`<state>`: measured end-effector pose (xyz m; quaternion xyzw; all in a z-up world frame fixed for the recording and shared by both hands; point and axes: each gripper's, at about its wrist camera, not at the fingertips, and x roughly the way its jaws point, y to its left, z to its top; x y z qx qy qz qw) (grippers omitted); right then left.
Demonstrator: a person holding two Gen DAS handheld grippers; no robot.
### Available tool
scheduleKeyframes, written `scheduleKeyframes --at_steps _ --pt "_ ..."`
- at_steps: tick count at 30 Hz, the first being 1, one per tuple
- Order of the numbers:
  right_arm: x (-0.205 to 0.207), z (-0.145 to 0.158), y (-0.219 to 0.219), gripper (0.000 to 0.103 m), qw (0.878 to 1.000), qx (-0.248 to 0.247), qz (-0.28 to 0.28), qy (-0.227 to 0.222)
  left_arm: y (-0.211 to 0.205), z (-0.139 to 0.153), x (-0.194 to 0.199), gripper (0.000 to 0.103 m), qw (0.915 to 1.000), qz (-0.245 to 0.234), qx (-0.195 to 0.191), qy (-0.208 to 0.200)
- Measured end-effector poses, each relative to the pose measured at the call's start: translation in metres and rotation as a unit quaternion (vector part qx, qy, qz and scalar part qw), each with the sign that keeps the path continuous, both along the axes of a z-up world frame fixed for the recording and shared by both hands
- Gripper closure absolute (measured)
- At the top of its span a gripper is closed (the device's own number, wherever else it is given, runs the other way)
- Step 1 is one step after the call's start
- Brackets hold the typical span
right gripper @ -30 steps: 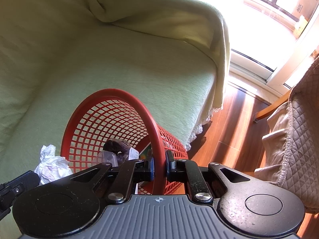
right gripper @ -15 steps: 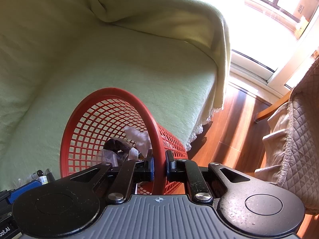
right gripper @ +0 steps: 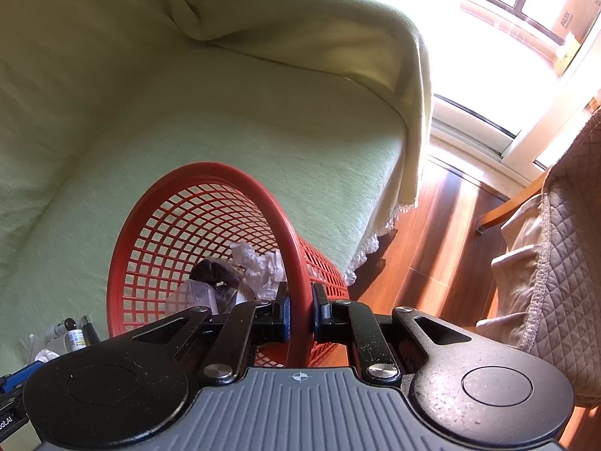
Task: Organize objects
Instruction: 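Carry the tissue into the red basket and open the left gripper, then grasp the white knitted cloth with the left gripper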
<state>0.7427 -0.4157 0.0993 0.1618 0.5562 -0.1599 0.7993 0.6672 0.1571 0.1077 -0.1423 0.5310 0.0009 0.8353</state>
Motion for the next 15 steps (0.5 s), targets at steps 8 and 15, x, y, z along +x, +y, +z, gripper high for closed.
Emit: scheduleKeyframes --at_steps 8,15 --pt "-0.003 0.0 -0.003 0.096 1.0 0.006 0.001 -0.006 0.009 -0.001 -0.006 0.074 0.9998 0.017 0.006 0.007" --pt "-0.055 -0.059 -0.103 0.095 0.983 0.088 -0.164 0.012 0.02 0.003 -0.011 0.074 0.9995 0.028 0.013 0.004"
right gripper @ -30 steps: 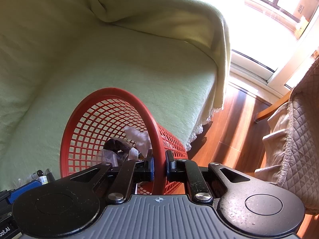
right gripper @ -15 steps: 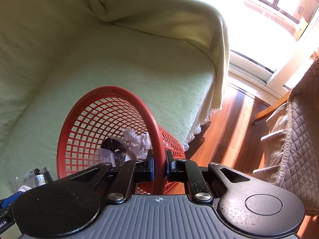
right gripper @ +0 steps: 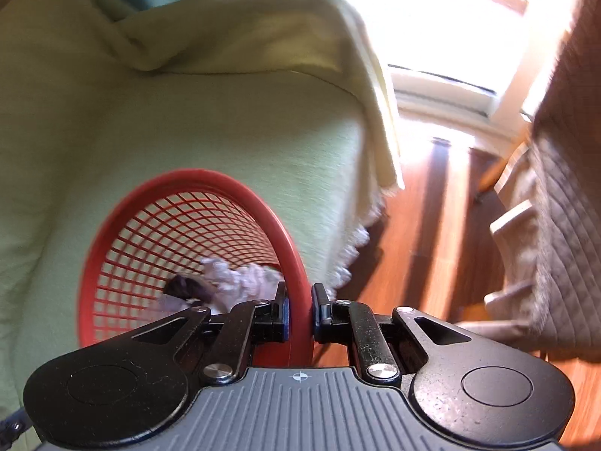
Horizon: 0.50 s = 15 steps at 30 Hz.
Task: Organize objects
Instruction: 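Grasp the white knitted cloth with the left gripper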
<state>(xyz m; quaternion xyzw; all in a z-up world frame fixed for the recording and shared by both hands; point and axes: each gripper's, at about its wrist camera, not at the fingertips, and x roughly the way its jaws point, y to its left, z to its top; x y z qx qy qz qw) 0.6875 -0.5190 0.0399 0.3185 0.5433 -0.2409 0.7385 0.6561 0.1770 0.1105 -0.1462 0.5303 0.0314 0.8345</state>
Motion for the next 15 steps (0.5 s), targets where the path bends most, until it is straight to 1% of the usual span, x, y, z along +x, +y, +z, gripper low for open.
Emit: scheduleKeyframes --at_steps 1,2,4,6,8,9,12,15 --pt "-0.013 -0.013 -0.01 0.095 0.999 0.033 -0.031 0.002 0.004 0.0 -0.001 0.074 1.0 0.004 0.002 0.002" --pt "-0.024 -0.02 -0.014 0.095 0.997 0.063 -0.05 0.001 0.006 -0.001 -0.002 0.074 1.0 0.008 0.003 0.004" --pt "-0.034 -0.024 -0.002 0.095 0.993 0.113 -0.044 -0.009 0.011 -0.006 -0.004 0.074 0.9998 0.013 0.007 0.011" --pt "-0.04 -0.02 0.011 0.095 0.991 0.123 -0.033 -0.028 0.013 -0.011 -0.004 0.074 0.9996 0.018 0.006 0.021" --pt "-0.05 -0.02 0.008 0.096 0.987 0.139 -0.053 -0.057 0.013 -0.014 -0.004 0.074 0.9994 0.021 -0.001 0.026" --pt "-0.054 -0.023 0.004 0.096 0.985 0.147 -0.065 -0.062 0.011 -0.013 -0.004 0.074 0.9995 0.019 -0.004 0.025" --pt "-0.061 -0.028 -0.006 0.096 0.982 0.151 -0.088 -0.068 0.006 -0.009 -0.004 0.074 0.9998 0.008 0.0 0.019" --pt "-0.065 -0.026 -0.008 0.095 0.986 0.128 -0.096 -0.045 0.007 -0.009 -0.004 0.074 0.9998 0.006 0.008 0.016"
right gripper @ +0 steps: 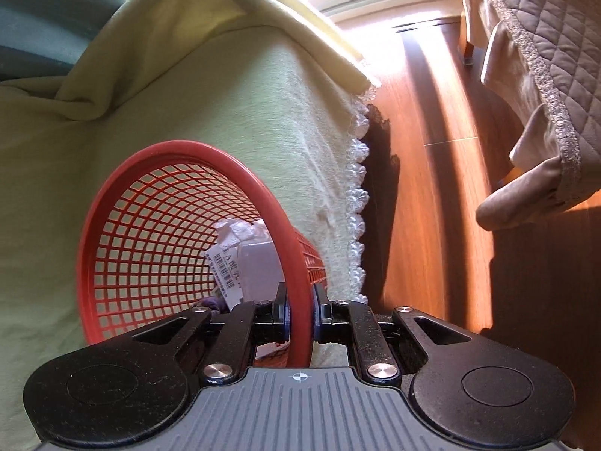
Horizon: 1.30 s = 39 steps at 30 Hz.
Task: Organize objects
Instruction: 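Grasp the white knitted cloth with the left gripper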
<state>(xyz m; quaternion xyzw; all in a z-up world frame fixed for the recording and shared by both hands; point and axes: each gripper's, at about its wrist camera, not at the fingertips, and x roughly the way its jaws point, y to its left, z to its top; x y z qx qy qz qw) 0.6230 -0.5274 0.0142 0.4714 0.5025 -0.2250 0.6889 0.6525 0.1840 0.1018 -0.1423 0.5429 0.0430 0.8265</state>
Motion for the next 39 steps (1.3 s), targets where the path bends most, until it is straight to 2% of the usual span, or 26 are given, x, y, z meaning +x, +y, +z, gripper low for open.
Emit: scheduleKeyframes --at_steps 6,12,15,18,22,30,39 --pt "0.031 0.037 0.03 0.095 0.996 -0.052 0.077 -0.002 0.014 -0.009 -0.008 0.072 0.9996 0.016 0.017 0.016" --pt "0.066 0.058 0.07 0.095 0.976 -0.124 0.177 0.029 0.039 -0.016 -0.02 0.065 0.9979 0.035 0.049 0.026" --pt "0.073 0.062 0.082 0.095 0.968 -0.147 0.202 0.033 0.054 -0.02 -0.027 0.062 0.9963 0.047 0.064 0.032" --pt "0.075 0.065 0.088 0.095 0.965 -0.154 0.208 0.037 0.067 -0.025 -0.034 0.056 0.9946 0.061 0.075 0.039" --pt "0.079 0.061 0.09 0.095 0.962 -0.163 0.216 0.04 0.08 -0.032 -0.043 0.054 0.9928 0.076 0.077 0.05" --pt "0.087 0.065 0.093 0.095 0.959 -0.172 0.22 0.044 0.09 -0.045 -0.043 0.045 0.992 0.079 0.082 0.055" --pt "0.089 0.066 0.094 0.095 0.959 -0.177 0.219 0.043 0.11 -0.066 -0.032 0.045 0.987 0.114 0.089 0.069"
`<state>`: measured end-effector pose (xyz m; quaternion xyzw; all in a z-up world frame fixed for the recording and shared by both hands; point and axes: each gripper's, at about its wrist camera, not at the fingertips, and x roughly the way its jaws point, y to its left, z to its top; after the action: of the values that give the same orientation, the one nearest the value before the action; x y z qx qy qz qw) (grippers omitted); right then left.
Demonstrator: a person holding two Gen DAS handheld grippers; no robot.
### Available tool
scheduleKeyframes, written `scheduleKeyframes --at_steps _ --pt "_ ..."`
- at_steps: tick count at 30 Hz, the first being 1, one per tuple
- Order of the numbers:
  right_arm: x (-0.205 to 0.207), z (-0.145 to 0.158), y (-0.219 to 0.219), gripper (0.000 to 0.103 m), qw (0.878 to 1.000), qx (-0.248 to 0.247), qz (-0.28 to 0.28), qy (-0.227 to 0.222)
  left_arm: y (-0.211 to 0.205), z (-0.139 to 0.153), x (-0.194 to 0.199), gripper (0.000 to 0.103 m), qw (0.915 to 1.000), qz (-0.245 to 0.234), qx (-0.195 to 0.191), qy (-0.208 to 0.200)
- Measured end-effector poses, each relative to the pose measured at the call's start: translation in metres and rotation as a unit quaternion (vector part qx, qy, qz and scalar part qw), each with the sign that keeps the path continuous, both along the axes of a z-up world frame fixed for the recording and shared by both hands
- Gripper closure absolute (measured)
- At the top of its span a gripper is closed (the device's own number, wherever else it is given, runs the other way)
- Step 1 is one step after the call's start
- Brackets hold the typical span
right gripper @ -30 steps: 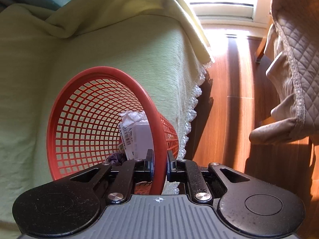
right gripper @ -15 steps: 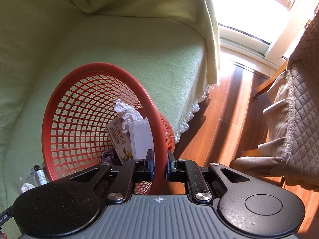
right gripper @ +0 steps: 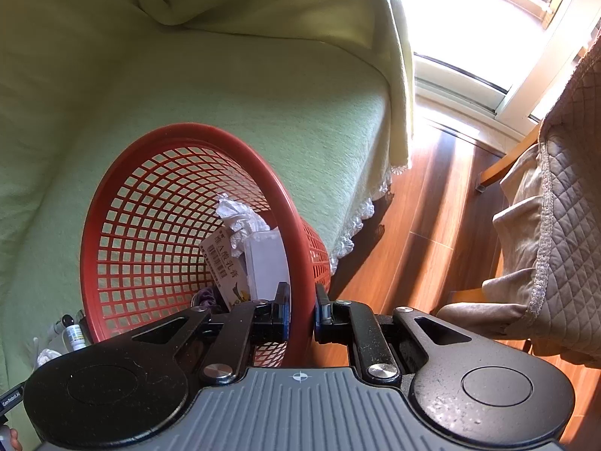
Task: Organize objects
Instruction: 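Grasp the white knitted cloth with the left gripper, then carry the knitted cloth into the basket and open the left gripper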
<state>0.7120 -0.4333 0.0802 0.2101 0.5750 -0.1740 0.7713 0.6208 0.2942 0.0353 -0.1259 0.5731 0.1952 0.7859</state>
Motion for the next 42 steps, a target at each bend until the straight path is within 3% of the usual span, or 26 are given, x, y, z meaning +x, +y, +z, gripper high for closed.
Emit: scheduleKeyframes --at_steps 7,9,11,14,21,30,42 --pt "-0.001 0.0 0.002 0.095 1.0 -0.002 -0.003 0.002 0.015 -0.024 0.01 0.047 0.9994 0.03 -0.002 0.017" --pt "-0.002 0.0 0.001 0.095 1.0 -0.003 -0.004 0.002 0.016 -0.03 0.01 0.06 0.9994 0.027 0.0 0.023" --pt "-0.003 -0.001 0.001 0.095 1.0 -0.004 -0.005 0.004 0.016 -0.033 0.009 0.065 0.9994 0.028 -0.004 0.02" --pt "-0.005 -0.001 0.002 0.095 1.0 -0.005 -0.007 0.004 0.01 -0.033 0.007 0.084 0.9998 0.015 -0.002 0.013" --pt "-0.005 -0.001 0.004 0.095 1.0 -0.007 -0.005 0.003 0.005 -0.028 0.0 0.09 0.9999 0.009 0.003 0.01" --pt "-0.005 -0.002 0.005 0.095 1.0 -0.004 0.002 -0.002 -0.002 -0.011 -0.006 0.091 1.0 0.002 0.003 0.005" --pt "-0.006 -0.001 0.009 0.095 1.0 -0.001 0.023 -0.011 -0.027 0.035 0.002 0.091 0.9988 -0.024 -0.009 -0.041"
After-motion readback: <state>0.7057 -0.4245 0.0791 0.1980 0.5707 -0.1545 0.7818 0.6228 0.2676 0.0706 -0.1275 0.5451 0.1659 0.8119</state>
